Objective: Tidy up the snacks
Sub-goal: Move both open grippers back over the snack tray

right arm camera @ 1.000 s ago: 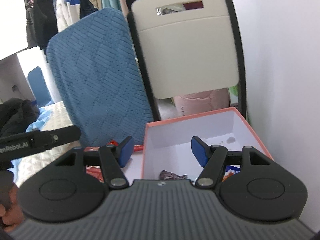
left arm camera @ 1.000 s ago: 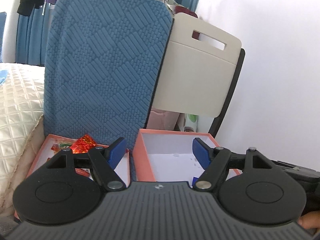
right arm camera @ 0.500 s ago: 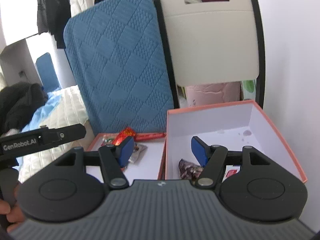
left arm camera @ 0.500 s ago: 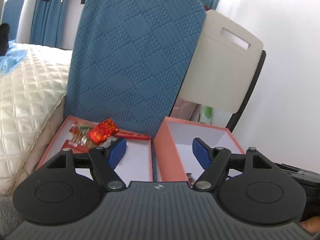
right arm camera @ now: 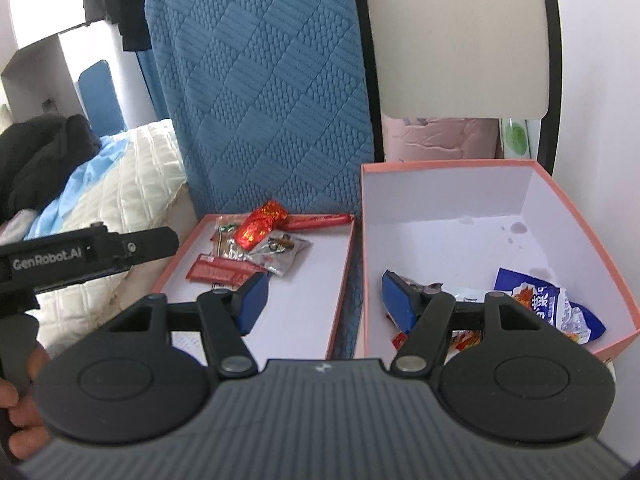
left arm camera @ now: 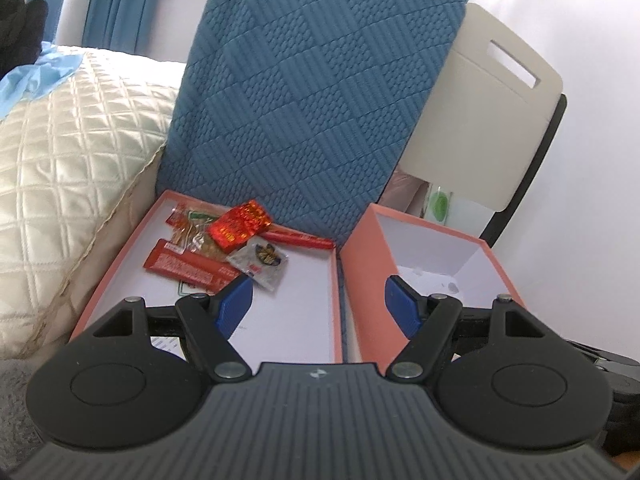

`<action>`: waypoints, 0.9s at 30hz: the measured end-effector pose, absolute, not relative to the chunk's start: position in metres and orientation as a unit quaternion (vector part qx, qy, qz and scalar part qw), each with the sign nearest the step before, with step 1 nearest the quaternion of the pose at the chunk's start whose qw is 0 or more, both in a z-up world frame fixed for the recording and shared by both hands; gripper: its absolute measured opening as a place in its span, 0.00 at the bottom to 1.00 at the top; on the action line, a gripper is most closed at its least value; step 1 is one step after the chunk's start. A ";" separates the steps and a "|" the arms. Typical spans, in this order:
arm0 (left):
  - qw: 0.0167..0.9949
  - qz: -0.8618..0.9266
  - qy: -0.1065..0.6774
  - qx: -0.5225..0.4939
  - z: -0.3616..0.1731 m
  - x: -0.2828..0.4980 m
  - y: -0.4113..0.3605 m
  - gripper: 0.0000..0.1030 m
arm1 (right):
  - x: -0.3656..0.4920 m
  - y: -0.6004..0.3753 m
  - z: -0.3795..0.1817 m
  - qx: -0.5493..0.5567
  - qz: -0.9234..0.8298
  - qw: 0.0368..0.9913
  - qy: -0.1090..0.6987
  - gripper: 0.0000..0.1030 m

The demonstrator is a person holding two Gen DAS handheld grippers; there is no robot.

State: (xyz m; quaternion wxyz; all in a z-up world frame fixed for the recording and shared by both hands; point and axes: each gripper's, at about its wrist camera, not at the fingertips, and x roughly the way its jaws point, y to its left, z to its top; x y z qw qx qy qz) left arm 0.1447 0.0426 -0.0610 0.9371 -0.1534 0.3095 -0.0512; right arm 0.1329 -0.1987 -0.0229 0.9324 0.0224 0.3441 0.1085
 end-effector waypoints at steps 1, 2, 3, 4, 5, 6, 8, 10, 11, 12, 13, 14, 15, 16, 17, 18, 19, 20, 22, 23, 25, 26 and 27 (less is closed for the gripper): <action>0.936 -0.050 0.311 -0.155 -0.062 0.144 0.045 0.75 | 0.132 -0.197 -0.024 0.021 0.109 0.932 0.345 0.64; 0.936 -0.049 0.313 -0.156 -0.064 0.144 0.047 0.75 | 0.132 -0.195 -0.025 0.019 0.110 0.932 0.346 0.64; 0.935 -0.048 0.314 -0.157 -0.065 0.143 0.050 0.75 | 0.132 -0.193 -0.026 0.019 0.111 0.931 0.346 0.64; 0.935 -0.048 0.315 -0.158 -0.065 0.142 0.052 0.75 | 0.131 -0.191 -0.027 0.019 0.113 0.931 0.346 0.64; 0.934 -0.047 0.317 -0.157 -0.066 0.141 0.054 0.75 | 0.130 -0.189 -0.028 0.019 0.114 0.931 0.347 0.64; 0.934 -0.046 0.318 -0.157 -0.067 0.140 0.056 0.75 | 0.130 -0.187 -0.028 0.018 0.116 0.931 0.347 0.64; 0.933 -0.043 0.322 -0.157 -0.068 0.138 0.062 0.75 | 0.128 -0.182 -0.030 0.015 0.120 0.930 0.347 0.64; 0.931 -0.039 0.327 -0.159 -0.070 0.136 0.066 0.75 | 0.125 -0.178 -0.032 0.012 0.125 0.929 0.349 0.64; 0.930 -0.038 0.330 -0.161 -0.071 0.136 0.068 0.75 | 0.123 -0.176 -0.033 0.011 0.127 0.928 0.350 0.64; 0.928 -0.038 0.333 -0.164 -0.073 0.136 0.072 0.75 | 0.122 -0.174 -0.035 0.009 0.128 0.927 0.353 0.64; 0.926 -0.039 0.336 -0.168 -0.075 0.136 0.074 0.75 | 0.121 -0.172 -0.038 0.007 0.129 0.925 0.356 0.64; 0.924 -0.039 0.340 -0.171 -0.077 0.137 0.076 0.75 | 0.121 -0.171 -0.040 0.007 0.129 0.924 0.359 0.64; 0.921 -0.039 0.346 -0.175 -0.080 0.138 0.078 0.75 | 0.121 -0.169 -0.043 0.006 0.129 0.923 0.363 0.64; 0.919 -0.038 0.350 -0.179 -0.083 0.139 0.081 0.75 | 0.121 -0.168 -0.046 0.005 0.128 0.922 0.366 0.64; 0.916 -0.037 0.353 -0.184 -0.086 0.140 0.083 0.75 | 0.121 -0.166 -0.048 0.004 0.127 0.921 0.369 0.64; 0.913 -0.036 0.358 -0.191 -0.089 0.142 0.086 0.75 | 0.121 -0.164 -0.050 0.003 0.128 0.920 0.370 0.64; 0.911 -0.035 0.362 -0.197 -0.092 0.144 0.088 0.75 | 0.121 -0.163 -0.052 0.001 0.128 0.920 0.370 0.64; 0.907 -0.035 0.367 -0.203 -0.096 0.146 0.090 0.75 | 0.122 -0.161 -0.053 -0.001 0.127 0.920 0.370 0.64; 0.902 -0.033 0.375 -0.213 -0.102 0.150 0.093 0.75 | 0.123 -0.159 -0.056 -0.005 0.126 0.920 0.371 0.64; 0.900 -0.031 0.377 -0.215 -0.105 0.152 0.094 0.75 | 0.124 -0.158 -0.057 -0.006 0.126 0.920 0.371 0.64; 0.898 -0.027 0.382 -0.215 -0.109 0.159 0.094 0.75 | 0.127 -0.155 -0.059 -0.008 0.127 0.920 0.371 0.64; 0.898 -0.024 0.384 -0.216 -0.110 0.162 0.094 0.75 | 0.129 -0.154 -0.061 -0.009 0.128 0.920 0.371 0.64; 0.897 -0.023 0.385 -0.217 -0.112 0.166 0.095 0.75 | 0.131 -0.153 -0.063 -0.010 0.128 0.920 0.371 0.64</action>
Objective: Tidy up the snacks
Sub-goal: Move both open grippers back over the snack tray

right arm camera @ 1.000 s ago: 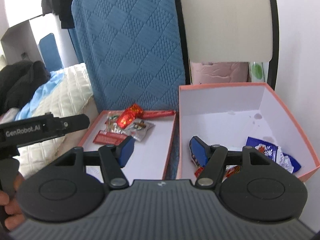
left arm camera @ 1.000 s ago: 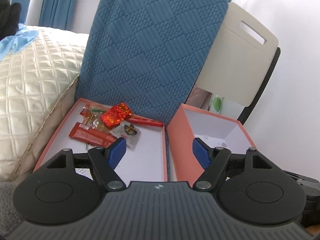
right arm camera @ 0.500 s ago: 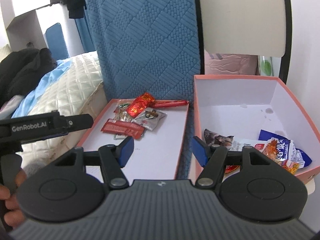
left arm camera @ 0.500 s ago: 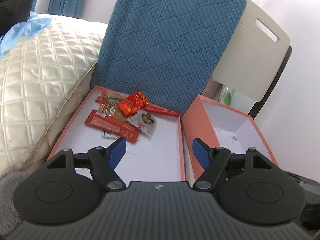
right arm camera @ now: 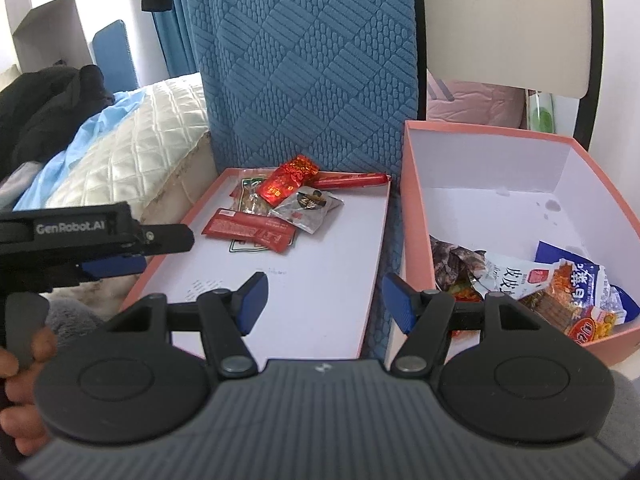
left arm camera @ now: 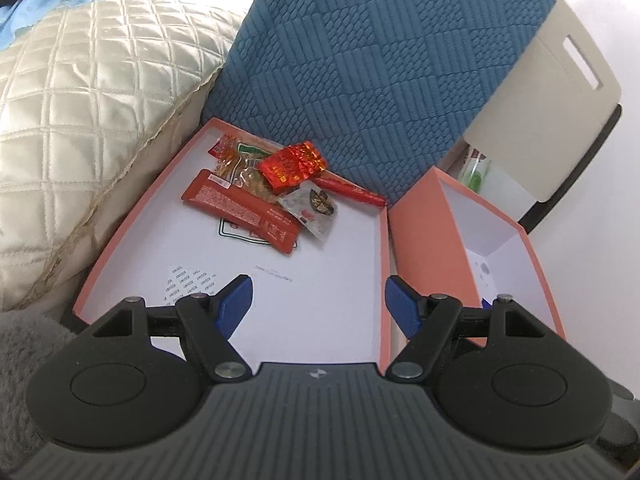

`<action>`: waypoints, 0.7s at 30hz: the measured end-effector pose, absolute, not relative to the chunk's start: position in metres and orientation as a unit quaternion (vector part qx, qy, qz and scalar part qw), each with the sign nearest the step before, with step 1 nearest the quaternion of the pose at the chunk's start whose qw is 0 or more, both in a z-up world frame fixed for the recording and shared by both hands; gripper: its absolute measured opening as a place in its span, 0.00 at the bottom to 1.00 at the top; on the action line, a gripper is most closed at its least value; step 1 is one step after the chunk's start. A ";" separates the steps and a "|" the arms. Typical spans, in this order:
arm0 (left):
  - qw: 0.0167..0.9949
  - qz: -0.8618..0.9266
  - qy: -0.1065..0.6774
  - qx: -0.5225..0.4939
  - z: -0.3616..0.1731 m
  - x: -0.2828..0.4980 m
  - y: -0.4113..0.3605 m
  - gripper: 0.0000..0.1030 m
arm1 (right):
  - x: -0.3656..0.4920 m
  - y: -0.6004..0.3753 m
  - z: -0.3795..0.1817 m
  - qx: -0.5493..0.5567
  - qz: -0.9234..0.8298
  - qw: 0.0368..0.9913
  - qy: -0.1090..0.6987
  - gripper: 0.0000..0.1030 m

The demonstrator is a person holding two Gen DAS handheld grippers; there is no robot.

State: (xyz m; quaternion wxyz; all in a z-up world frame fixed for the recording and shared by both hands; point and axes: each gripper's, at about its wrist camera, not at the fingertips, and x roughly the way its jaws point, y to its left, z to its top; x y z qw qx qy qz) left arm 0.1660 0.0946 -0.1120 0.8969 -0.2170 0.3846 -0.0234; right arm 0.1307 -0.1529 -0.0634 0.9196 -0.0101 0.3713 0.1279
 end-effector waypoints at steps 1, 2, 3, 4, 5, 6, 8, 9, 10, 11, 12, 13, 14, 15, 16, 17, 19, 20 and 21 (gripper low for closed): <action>0.896 -0.022 0.386 -0.218 -0.114 0.170 0.095 0.75 | 0.133 -0.152 -0.065 -0.011 0.128 0.919 0.372 0.64; 0.895 -0.021 0.388 -0.220 -0.116 0.174 0.095 0.75 | 0.136 -0.151 -0.068 -0.010 0.129 0.919 0.373 0.64; 0.894 -0.019 0.390 -0.221 -0.118 0.179 0.095 0.75 | 0.137 -0.150 -0.070 -0.010 0.129 0.918 0.374 0.64; 0.893 -0.017 0.391 -0.222 -0.121 0.182 0.094 0.75 | 0.140 -0.149 -0.072 -0.010 0.130 0.918 0.374 0.64; 0.892 -0.016 0.393 -0.222 -0.123 0.186 0.093 0.75 | 0.144 -0.148 -0.075 -0.010 0.131 0.918 0.375 0.64; 0.892 -0.016 0.395 -0.220 -0.126 0.192 0.092 0.75 | 0.146 -0.148 -0.076 -0.010 0.131 0.918 0.374 0.64; 0.892 -0.014 0.397 -0.215 -0.131 0.203 0.089 0.75 | 0.153 -0.147 -0.081 -0.011 0.131 0.918 0.373 0.64; 0.892 -0.014 0.398 -0.213 -0.133 0.209 0.088 0.75 | 0.157 -0.147 -0.083 -0.011 0.131 0.918 0.374 0.64; 0.892 -0.012 0.399 -0.212 -0.136 0.215 0.088 0.75 | 0.161 -0.146 -0.086 -0.011 0.132 0.918 0.373 0.64; 0.892 -0.011 0.398 -0.213 -0.138 0.220 0.089 0.75 | 0.164 -0.145 -0.088 -0.012 0.133 0.919 0.372 0.64; 0.893 -0.010 0.396 -0.215 -0.140 0.225 0.090 0.75 | 0.167 -0.144 -0.090 -0.013 0.134 0.919 0.370 0.64; 0.892 -0.008 0.397 -0.215 -0.142 0.230 0.091 0.75 | 0.171 -0.143 -0.092 -0.014 0.138 0.921 0.364 0.64; 0.892 -0.006 0.398 -0.213 -0.144 0.235 0.092 0.75 | 0.175 -0.141 -0.095 -0.018 0.141 0.923 0.358 0.64; 0.893 -0.004 0.398 -0.209 -0.145 0.241 0.094 0.75 | 0.179 -0.140 -0.098 -0.021 0.143 0.924 0.354 0.64; 0.894 -0.001 0.398 -0.205 -0.145 0.245 0.095 0.75 | 0.183 -0.138 -0.101 -0.023 0.144 0.924 0.353 0.64; 0.895 0.002 0.399 -0.201 -0.146 0.249 0.096 0.75 | 0.188 -0.137 -0.103 -0.020 0.145 0.924 0.353 0.64; 0.895 0.005 0.402 -0.195 -0.149 0.259 0.098 0.75 | 0.196 -0.135 -0.107 -0.017 0.147 0.923 0.355 0.64; 0.894 0.007 0.403 -0.195 -0.152 0.265 0.099 0.75 | 0.201 -0.134 -0.108 -0.020 0.149 0.923 0.355 0.64; 0.893 0.006 0.405 -0.196 -0.154 0.270 0.101 0.75 | 0.203 -0.133 -0.109 -0.025 0.152 0.923 0.354 0.64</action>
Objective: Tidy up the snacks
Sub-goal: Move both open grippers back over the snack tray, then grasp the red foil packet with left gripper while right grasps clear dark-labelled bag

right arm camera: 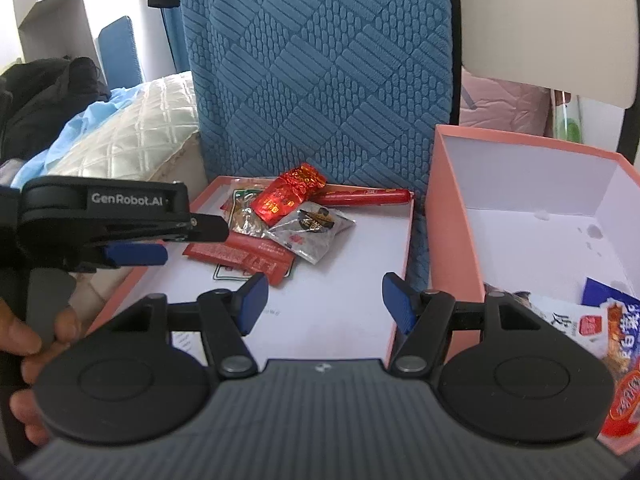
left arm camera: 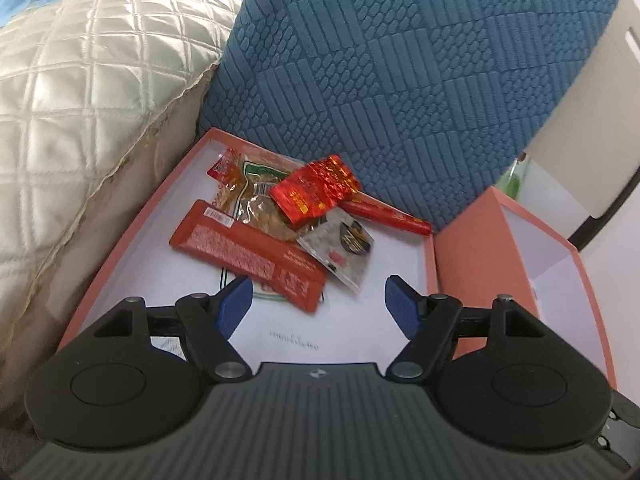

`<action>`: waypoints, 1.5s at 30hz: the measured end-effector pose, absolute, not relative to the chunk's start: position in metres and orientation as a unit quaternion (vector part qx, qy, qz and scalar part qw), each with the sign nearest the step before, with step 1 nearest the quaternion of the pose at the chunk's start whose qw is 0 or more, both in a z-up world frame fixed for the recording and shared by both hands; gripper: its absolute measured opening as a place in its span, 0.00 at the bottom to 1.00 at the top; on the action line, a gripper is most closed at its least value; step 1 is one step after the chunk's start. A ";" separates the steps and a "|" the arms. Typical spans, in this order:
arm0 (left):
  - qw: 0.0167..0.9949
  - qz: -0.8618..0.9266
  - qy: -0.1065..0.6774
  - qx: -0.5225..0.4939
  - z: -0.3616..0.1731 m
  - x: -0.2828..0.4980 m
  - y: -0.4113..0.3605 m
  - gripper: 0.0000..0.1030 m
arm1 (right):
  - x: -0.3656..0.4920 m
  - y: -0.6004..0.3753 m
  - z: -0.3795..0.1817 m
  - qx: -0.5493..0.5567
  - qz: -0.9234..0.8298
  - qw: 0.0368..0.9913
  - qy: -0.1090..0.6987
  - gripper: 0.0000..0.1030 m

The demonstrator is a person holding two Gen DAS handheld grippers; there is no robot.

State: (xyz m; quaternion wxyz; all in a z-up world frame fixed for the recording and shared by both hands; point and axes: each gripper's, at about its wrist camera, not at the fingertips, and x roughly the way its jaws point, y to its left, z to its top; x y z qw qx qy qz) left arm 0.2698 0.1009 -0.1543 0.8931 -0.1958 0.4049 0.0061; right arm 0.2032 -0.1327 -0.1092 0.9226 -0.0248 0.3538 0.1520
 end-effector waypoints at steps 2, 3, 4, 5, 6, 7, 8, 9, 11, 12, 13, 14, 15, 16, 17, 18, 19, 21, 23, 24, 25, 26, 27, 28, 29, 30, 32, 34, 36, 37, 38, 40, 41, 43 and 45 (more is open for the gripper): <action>0.889 0.007 0.412 -0.200 -0.162 0.281 0.105 0.75 | 0.209 -0.129 -0.112 -0.034 0.157 0.922 0.351 0.64; 0.886 0.007 0.417 -0.202 -0.165 0.285 0.107 0.75 | 0.212 -0.127 -0.113 -0.036 0.158 0.922 0.352 0.64; 0.884 0.007 0.420 -0.204 -0.169 0.289 0.110 0.75 | 0.216 -0.125 -0.114 -0.038 0.160 0.921 0.353 0.64; 0.883 0.008 0.423 -0.205 -0.172 0.292 0.111 0.75 | 0.220 -0.123 -0.116 -0.040 0.164 0.920 0.353 0.64; 0.879 0.008 0.427 -0.211 -0.176 0.295 0.114 0.75 | 0.223 -0.121 -0.117 -0.042 0.166 0.920 0.353 0.64; 0.875 0.004 0.431 -0.220 -0.180 0.299 0.118 0.75 | 0.226 -0.119 -0.119 -0.044 0.168 0.919 0.354 0.64; 0.870 0.001 0.436 -0.229 -0.184 0.303 0.120 0.75 | 0.231 -0.117 -0.122 -0.048 0.170 0.917 0.357 0.64; 0.866 0.000 0.442 -0.234 -0.188 0.308 0.123 0.75 | 0.235 -0.115 -0.126 -0.052 0.170 0.915 0.361 0.64; 0.862 0.004 0.447 -0.238 -0.194 0.316 0.127 0.75 | 0.243 -0.112 -0.131 -0.054 0.172 0.912 0.368 0.64; 0.861 0.006 0.450 -0.237 -0.196 0.320 0.129 0.75 | 0.247 -0.112 -0.133 -0.052 0.176 0.910 0.371 0.64; 0.861 0.008 0.451 -0.234 -0.198 0.324 0.131 0.75 | 0.250 -0.111 -0.134 -0.051 0.177 0.908 0.375 0.64; 0.861 0.011 0.452 -0.231 -0.199 0.328 0.133 0.75 | 0.253 -0.110 -0.136 -0.049 0.178 0.907 0.378 0.64; 0.861 0.015 0.453 -0.230 -0.201 0.332 0.135 0.75 | 0.257 -0.110 -0.138 -0.048 0.180 0.906 0.379 0.64; 0.861 0.018 0.454 -0.229 -0.203 0.336 0.137 0.75 | 0.261 -0.108 -0.140 -0.049 0.181 0.905 0.381 0.64; 0.861 0.019 0.455 -0.227 -0.204 0.340 0.138 0.75 | 0.267 -0.107 -0.142 -0.051 0.180 0.904 0.384 0.64; 0.862 0.019 0.455 -0.223 -0.206 0.343 0.140 0.75 | 0.272 -0.106 -0.144 -0.050 0.180 0.903 0.387 0.64; 0.863 0.020 0.456 -0.218 -0.207 0.346 0.140 0.75 | 0.279 -0.105 -0.147 -0.046 0.181 0.902 0.390 0.64; 0.867 0.019 0.454 -0.205 -0.207 0.353 0.139 0.75 | 0.291 -0.102 -0.151 -0.042 0.180 0.900 0.396 0.64; 0.871 0.012 0.453 -0.190 -0.207 0.359 0.137 0.75 | 0.301 -0.097 -0.154 -0.043 0.184 0.898 0.398 0.64; 0.872 0.006 0.453 -0.183 -0.207 0.363 0.135 0.75 | 0.305 -0.096 -0.154 -0.042 0.185 0.897 0.399 0.64; 0.874 -0.001 0.452 -0.178 -0.206 0.367 0.133 0.75 | 0.310 -0.094 -0.156 -0.039 0.186 0.895 0.403 0.64; 0.876 -0.007 0.450 -0.172 -0.206 0.371 0.132 0.75 | 0.315 -0.093 -0.158 -0.034 0.189 0.893 0.407 0.64; 0.879 -0.014 0.446 -0.164 -0.204 0.375 0.130 0.75 | 0.320 -0.092 -0.159 -0.028 0.193 0.890 0.412 0.64; 0.882 -0.021 0.444 -0.157 -0.204 0.379 0.129 0.75 | 0.324 -0.091 -0.160 -0.024 0.195 0.888 0.416 0.64; 0.883 -0.026 0.443 -0.153 -0.204 0.383 0.129 0.75 | 0.328 -0.090 -0.162 -0.019 0.197 0.885 0.421 0.64; 0.884 -0.033 0.442 -0.151 -0.205 0.388 0.129 0.75 | 0.332 -0.089 -0.164 -0.016 0.199 0.884 0.424 0.64; 0.884 -0.048 0.441 -0.149 -0.207 0.397 0.129 0.74 | 0.341 -0.087 -0.168 -0.009 0.200 0.880 0.432 0.64; 0.883 -0.061 0.443 -0.143 -0.210 0.407 0.129 0.74 | 0.350 -0.086 -0.172 -0.001 0.199 0.876 0.440 0.64; 0.884 -0.077 0.441 -0.133 -0.211 0.416 0.127 0.74 | 0.359 -0.086 -0.177 0.002 0.193 0.873 0.448 0.66; 0.885 -0.084 0.440 -0.128 -0.212 0.420 0.126 0.74 | 0.363 -0.085 -0.179 0.001 0.190 0.872 0.451 0.71; 0.885 -0.090 0.440 -0.125 -0.212 0.423 0.125 0.74 | 0.367 -0.086 -0.182 0.001 0.188 0.871 0.453 0.72; 0.882 -0.101 0.445 -0.118 -0.216 0.431 0.125 0.74 | 0.374 -0.086 -0.187 0.008 0.188 0.868 0.460 0.72; 0.883 -0.100 0.444 -0.116 -0.216 0.432 0.125 0.75 | 0.378 -0.087 -0.189 0.013 0.190 0.865 0.464 0.72; 0.884 -0.107 0.442 -0.109 -0.217 0.435 0.124 0.75 | 0.384 -0.087 -0.191 0.022 0.194 0.859 0.473 0.72; 0.886 -0.119 0.436 -0.102 -0.216 0.437 0.123 0.75 | 0.390 -0.085 -0.191 0.022 0.204 0.855 0.477 0.72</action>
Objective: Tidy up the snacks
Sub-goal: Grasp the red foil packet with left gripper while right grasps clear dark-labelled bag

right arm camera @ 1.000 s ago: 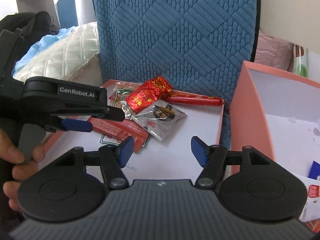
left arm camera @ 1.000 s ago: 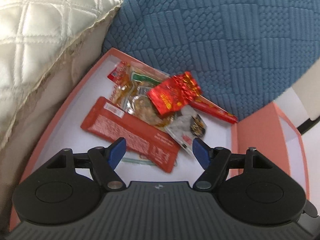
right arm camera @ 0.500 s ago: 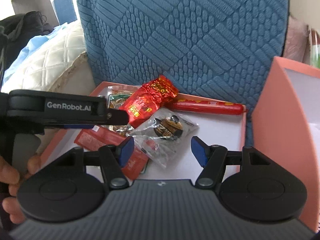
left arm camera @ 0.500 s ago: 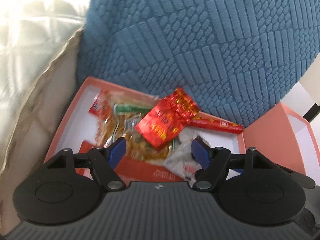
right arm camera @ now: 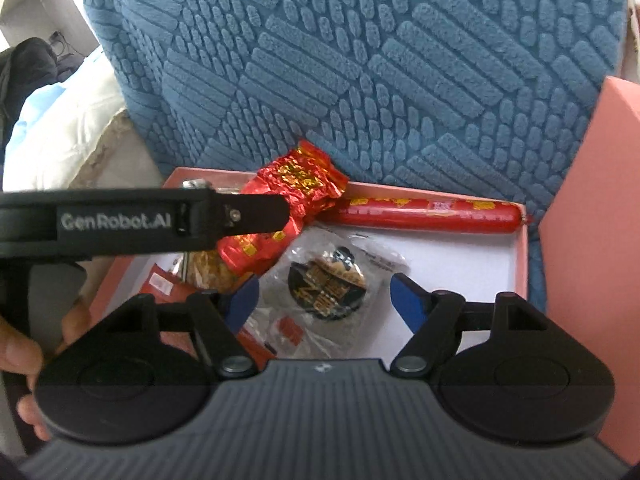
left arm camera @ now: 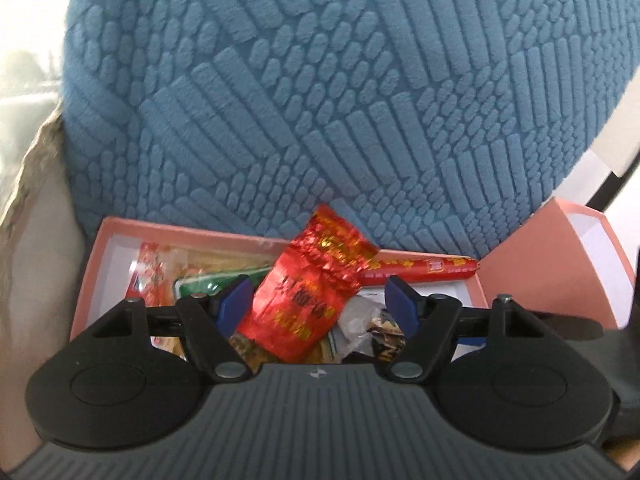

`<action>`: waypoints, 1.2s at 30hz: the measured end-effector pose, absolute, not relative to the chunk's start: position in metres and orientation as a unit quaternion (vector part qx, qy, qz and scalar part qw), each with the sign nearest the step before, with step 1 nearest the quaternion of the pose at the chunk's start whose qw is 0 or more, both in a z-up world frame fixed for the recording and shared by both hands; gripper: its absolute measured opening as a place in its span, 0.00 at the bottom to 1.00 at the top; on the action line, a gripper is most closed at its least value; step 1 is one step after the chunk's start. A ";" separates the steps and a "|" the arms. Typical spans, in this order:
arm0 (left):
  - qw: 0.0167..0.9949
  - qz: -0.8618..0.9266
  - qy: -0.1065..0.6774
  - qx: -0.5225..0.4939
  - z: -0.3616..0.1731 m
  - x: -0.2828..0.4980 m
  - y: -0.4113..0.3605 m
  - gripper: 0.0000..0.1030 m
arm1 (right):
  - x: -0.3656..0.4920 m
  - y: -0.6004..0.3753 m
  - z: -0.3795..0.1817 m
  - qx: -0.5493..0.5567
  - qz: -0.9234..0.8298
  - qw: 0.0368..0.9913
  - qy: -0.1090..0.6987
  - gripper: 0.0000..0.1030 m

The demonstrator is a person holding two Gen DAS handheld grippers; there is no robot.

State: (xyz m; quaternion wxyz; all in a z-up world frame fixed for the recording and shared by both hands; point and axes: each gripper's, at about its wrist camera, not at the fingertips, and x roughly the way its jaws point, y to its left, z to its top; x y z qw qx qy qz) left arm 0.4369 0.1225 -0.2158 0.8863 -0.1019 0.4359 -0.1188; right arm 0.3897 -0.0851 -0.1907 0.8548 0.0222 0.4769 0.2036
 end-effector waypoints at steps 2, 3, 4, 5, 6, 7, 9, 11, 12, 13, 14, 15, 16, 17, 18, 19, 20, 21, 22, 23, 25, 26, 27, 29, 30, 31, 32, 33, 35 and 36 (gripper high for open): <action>0.888 -0.126 0.432 -0.094 -0.215 0.439 0.122 0.75 | 0.394 -0.082 -0.191 0.018 0.203 0.855 0.477 0.73; 0.891 -0.126 0.427 -0.092 -0.215 0.438 0.122 0.75 | 0.397 -0.082 -0.193 0.016 0.201 0.854 0.479 0.75; 0.892 -0.129 0.423 -0.094 -0.214 0.437 0.123 0.75 | 0.399 -0.082 -0.194 0.017 0.198 0.852 0.484 0.74; 0.892 -0.134 0.421 -0.098 -0.213 0.437 0.124 0.75 | 0.402 -0.083 -0.196 0.022 0.198 0.850 0.487 0.74; 0.892 -0.139 0.419 -0.100 -0.213 0.436 0.124 0.75 | 0.404 -0.083 -0.197 0.027 0.198 0.850 0.488 0.74; 0.893 -0.140 0.416 -0.097 -0.213 0.436 0.123 0.75 | 0.405 -0.083 -0.197 0.028 0.198 0.849 0.489 0.74; 0.897 -0.140 0.410 -0.087 -0.213 0.437 0.121 0.75 | 0.406 -0.082 -0.197 0.020 0.202 0.847 0.492 0.74; 0.900 -0.143 0.405 -0.075 -0.214 0.438 0.119 0.75 | 0.406 -0.084 -0.199 0.012 0.199 0.842 0.501 0.74; 0.900 -0.146 0.404 -0.071 -0.214 0.438 0.118 0.75 | 0.407 -0.085 -0.202 0.015 0.192 0.837 0.512 0.72; 0.900 -0.149 0.403 -0.069 -0.214 0.439 0.117 0.75 | 0.406 -0.086 -0.204 0.020 0.190 0.834 0.517 0.72; 0.901 -0.151 0.402 -0.068 -0.215 0.440 0.117 0.75 | 0.406 -0.088 -0.206 0.023 0.189 0.832 0.521 0.72; 0.901 -0.152 0.401 -0.067 -0.215 0.441 0.115 0.75 | 0.405 -0.088 -0.207 0.023 0.190 0.834 0.517 0.72; 0.902 -0.155 0.398 -0.066 -0.215 0.441 0.114 0.75 | 0.404 -0.088 -0.207 0.020 0.191 0.835 0.516 0.72; 0.903 -0.158 0.395 -0.063 -0.216 0.441 0.112 0.75 | 0.403 -0.088 -0.208 0.020 0.194 0.835 0.515 0.70; 0.904 -0.161 0.392 -0.058 -0.217 0.442 0.110 0.75 | 0.402 -0.087 -0.208 0.020 0.198 0.834 0.515 0.64; 0.905 -0.162 0.390 -0.053 -0.217 0.442 0.109 0.75 | 0.401 -0.087 -0.208 0.017 0.201 0.833 0.515 0.59; 0.906 -0.161 0.389 -0.047 -0.218 0.442 0.108 0.75 | 0.400 -0.086 -0.208 0.014 0.202 0.833 0.515 0.57; 0.906 -0.161 0.388 -0.042 -0.219 0.443 0.107 0.75 | 0.398 -0.085 -0.207 0.009 0.202 0.834 0.514 0.54; 0.906 -0.163 0.390 -0.038 -0.220 0.443 0.106 0.75 | 0.397 -0.084 -0.207 0.000 0.198 0.836 0.511 0.52; 0.905 -0.165 0.391 -0.035 -0.221 0.443 0.104 0.75 | 0.395 -0.081 -0.207 -0.008 0.193 0.839 0.509 0.51; 0.902 -0.168 0.397 -0.020 -0.224 0.443 0.100 0.75 | 0.394 -0.079 -0.207 -0.017 0.188 0.841 0.507 0.49; 0.902 -0.167 0.397 -0.011 -0.225 0.443 0.099 0.75 | 0.393 -0.081 -0.207 -0.018 0.186 0.841 0.508 0.49; 0.903 -0.168 0.395 -0.003 -0.226 0.443 0.097 0.75 | 0.392 -0.083 -0.206 -0.017 0.184 0.841 0.508 0.48; 0.903 -0.171 0.393 0.002 -0.227 0.443 0.095 0.75 | 0.391 -0.086 -0.206 -0.016 0.180 0.841 0.510 0.48; 0.904 -0.172 0.392 0.005 -0.228 0.443 0.094 0.75 | 0.392 -0.087 -0.206 -0.019 0.178 0.841 0.510 0.48; 0.904 -0.172 0.391 0.008 -0.229 0.443 0.093 0.75 | 0.391 -0.088 -0.206 -0.022 0.177 0.841 0.510 0.48; 0.905 -0.172 0.390 0.015 -0.230 0.444 0.091 0.75 | 0.390 -0.089 -0.206 -0.024 0.176 0.841 0.510 0.48; 0.906 -0.170 0.388 0.022 -0.231 0.444 0.088 0.75 | 0.389 -0.090 -0.206 -0.026 0.177 0.841 0.510 0.48; 0.905 -0.170 0.388 0.037 -0.235 0.447 0.083 0.75 | 0.388 -0.091 -0.206 -0.027 0.176 0.841 0.511 0.48; 0.904 -0.170 0.390 0.045 -0.238 0.448 0.081 0.75 | 0.386 -0.093 -0.205 -0.027 0.176 0.841 0.511 0.48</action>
